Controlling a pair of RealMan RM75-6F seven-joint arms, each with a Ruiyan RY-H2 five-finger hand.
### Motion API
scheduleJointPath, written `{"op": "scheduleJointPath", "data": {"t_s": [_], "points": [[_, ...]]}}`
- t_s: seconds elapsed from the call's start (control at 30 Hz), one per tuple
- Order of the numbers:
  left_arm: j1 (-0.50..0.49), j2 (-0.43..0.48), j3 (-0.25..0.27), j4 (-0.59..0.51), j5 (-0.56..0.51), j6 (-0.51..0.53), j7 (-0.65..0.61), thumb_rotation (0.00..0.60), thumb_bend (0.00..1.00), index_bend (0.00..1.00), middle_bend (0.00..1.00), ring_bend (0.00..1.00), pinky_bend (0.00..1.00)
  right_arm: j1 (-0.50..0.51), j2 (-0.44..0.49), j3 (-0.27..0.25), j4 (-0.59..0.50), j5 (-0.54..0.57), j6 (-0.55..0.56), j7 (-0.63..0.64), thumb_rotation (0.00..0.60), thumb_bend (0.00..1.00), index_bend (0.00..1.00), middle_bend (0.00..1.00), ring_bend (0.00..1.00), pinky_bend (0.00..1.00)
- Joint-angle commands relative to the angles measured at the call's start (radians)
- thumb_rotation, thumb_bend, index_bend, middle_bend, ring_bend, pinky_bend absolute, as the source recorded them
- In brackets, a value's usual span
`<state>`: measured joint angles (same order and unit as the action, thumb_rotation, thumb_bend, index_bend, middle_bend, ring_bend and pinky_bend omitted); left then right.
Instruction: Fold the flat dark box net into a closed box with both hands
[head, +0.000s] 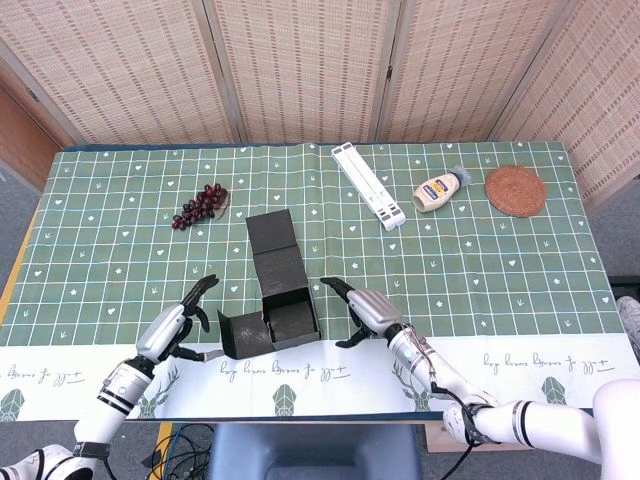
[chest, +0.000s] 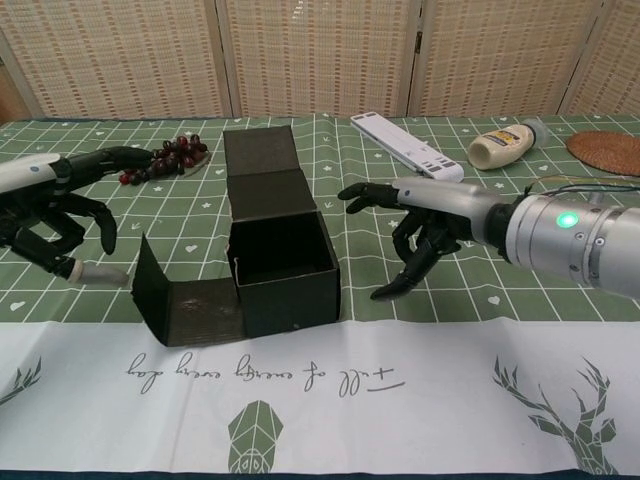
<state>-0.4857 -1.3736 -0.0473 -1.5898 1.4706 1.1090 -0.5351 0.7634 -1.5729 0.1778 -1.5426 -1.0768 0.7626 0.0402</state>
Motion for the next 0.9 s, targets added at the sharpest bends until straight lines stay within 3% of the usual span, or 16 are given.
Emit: {"op": "scheduleJointPath", "data": {"t_s": [0.03,0.67,0.9], "points": [[0.003,0.003,0.002,-0.004,0.003,0.004,-0.001,0.6,0.1,0.0,0.0,0.51,0.88,-0.016,-0.034,0.004,0.009,0.041,0.019,0.015,0.6,0.0,0.0,0.03,0.7,0.96],[0.028,0.022,0.01,0.004,0.012,0.026,-0.051,0.6,0.1,0.0,0.0,0.51,0.88,0.055,-0.205,0.06,0.191,0.106,-0.072,0.047,0.6,0.0,0.0,0.04,0.7,0.96],[0.038,0.023,0.005,0.01,0.014,0.045,-0.052,0.6,0.1,0.0,0.0,0.51,0.88,0.087,-0.274,0.085,0.261,0.111,-0.071,0.041,0.6,0.04,0.0,0.13,0.7,0.97]]}}
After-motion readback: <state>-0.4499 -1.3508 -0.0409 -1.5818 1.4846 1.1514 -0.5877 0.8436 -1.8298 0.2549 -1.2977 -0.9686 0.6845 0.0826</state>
